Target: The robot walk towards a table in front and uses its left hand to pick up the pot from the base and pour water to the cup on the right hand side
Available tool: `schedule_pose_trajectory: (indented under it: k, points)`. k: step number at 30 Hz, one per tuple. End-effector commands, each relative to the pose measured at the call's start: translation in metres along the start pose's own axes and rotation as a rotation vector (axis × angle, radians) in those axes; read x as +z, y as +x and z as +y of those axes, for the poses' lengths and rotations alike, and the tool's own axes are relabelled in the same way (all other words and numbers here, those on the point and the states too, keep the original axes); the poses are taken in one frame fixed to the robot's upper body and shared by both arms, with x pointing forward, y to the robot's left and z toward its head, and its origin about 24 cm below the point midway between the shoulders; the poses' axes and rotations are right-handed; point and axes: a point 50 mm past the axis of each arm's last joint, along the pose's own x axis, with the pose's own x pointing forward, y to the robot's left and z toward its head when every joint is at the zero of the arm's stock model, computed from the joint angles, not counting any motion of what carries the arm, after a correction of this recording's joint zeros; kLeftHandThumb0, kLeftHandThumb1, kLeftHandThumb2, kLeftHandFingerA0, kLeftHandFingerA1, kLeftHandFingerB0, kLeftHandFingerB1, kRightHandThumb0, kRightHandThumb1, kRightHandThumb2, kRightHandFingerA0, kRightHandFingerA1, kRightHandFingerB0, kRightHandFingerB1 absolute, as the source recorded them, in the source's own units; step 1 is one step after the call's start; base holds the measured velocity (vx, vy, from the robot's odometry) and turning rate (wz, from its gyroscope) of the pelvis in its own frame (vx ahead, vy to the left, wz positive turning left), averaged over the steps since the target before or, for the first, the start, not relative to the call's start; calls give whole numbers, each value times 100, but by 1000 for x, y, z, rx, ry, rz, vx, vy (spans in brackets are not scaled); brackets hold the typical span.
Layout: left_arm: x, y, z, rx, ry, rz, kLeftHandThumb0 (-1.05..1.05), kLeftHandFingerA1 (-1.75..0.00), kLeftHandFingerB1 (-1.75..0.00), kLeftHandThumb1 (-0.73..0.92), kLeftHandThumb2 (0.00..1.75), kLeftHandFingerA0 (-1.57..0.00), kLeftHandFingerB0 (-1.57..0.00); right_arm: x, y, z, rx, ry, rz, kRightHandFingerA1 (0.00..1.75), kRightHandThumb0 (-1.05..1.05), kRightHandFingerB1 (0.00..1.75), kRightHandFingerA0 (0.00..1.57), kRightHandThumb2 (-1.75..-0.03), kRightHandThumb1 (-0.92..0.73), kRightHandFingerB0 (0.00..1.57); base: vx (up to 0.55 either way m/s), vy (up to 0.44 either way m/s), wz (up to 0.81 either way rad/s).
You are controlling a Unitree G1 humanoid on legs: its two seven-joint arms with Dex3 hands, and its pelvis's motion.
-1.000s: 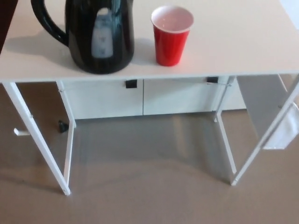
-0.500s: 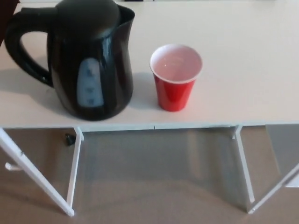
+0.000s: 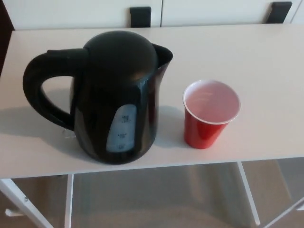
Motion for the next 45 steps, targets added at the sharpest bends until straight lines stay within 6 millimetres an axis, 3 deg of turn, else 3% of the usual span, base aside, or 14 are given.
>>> schedule_pose_trajectory:
  k: [1,6,20,22,26,27,28,29,30,31,32,33,42,45]
  points:
    - [5,-3,5,22,-4,-15,-20,-44,-38,51,55,-46,-33,5,-1,-3,-3,-5,-24,73,-19,45,46,-70,-46,35,-2,-111,7]
    - [11,-1,2,14,-16,-22,-18,-44,-37,50,54,-43,-32,8,3,1,-7,6,-29,75,-19,48,51,-67,-45,38,-14,-111,8]
    - [13,2,-2,10,-14,-32,-21,-44,-38,48,54,-41,-32,7,3,2,4,2,-34,65,-17,45,38,-68,-49,35,-14,45,-3]
    - [14,2,-2,4,-12,-28,-27,-48,-43,43,61,-39,-32,7,2,2,13,-4,-40,73,-21,47,43,-68,-46,36,27,201,-1]
    - [18,2,-4,-8,-5,-36,-21,-43,-37,51,55,-41,-30,7,3,4,17,-3,-44,72,-17,46,41,-71,-47,34,4,45,3]
    - [19,3,-5,-9,-4,-38,-16,-60,-53,31,83,-36,-21,7,3,5,15,-1,-41,60,-19,43,35,-68,-45,32,-25,-31,7]
    - [19,3,-5,-7,-6,-39,-16,-60,-53,31,83,-36,-21,7,4,4,9,-1,-37,60,-19,43,35,-68,-45,32,-95,-43,1]
    - [19,4,-6,-14,0,-39,-21,-43,-37,49,54,-43,-30,7,4,5,4,5,-33,63,-19,44,38,-67,-46,34,0,0,0]
    - [19,4,-7,-17,8,-39,-18,-60,-52,33,84,-35,-17,7,5,5,0,17,-32,65,-17,44,42,-68,-47,33,-56,-69,8]
    - [20,4,-7,-15,14,-38,-18,-60,-52,33,84,-35,-17,7,5,6,-4,29,-31,65,-17,44,42,-68,-47,33,0,0,0]
    - [20,5,-7,-12,12,-39,-17,-63,-52,31,83,-43,-19,8,6,6,-7,34,-32,66,-15,44,45,-69,-48,35,0,0,0]
    - [21,5,-7,-7,8,-38,-20,-44,-38,48,54,-52,-33,8,6,7,-2,31,-34,67,-16,44,44,-69,-49,33,0,0,0]
    - [23,8,-11,-13,-11,-41,-20,-49,-38,47,54,-57,-32,10,8,10,3,16,-44,75,-20,48,48,-66,-51,38,0,0,0]
    - [24,8,-12,-13,0,-46,-21,-45,-38,51,55,-48,-32,11,8,11,7,22,-43,75,-19,48,50,-67,-51,39,0,0,0]
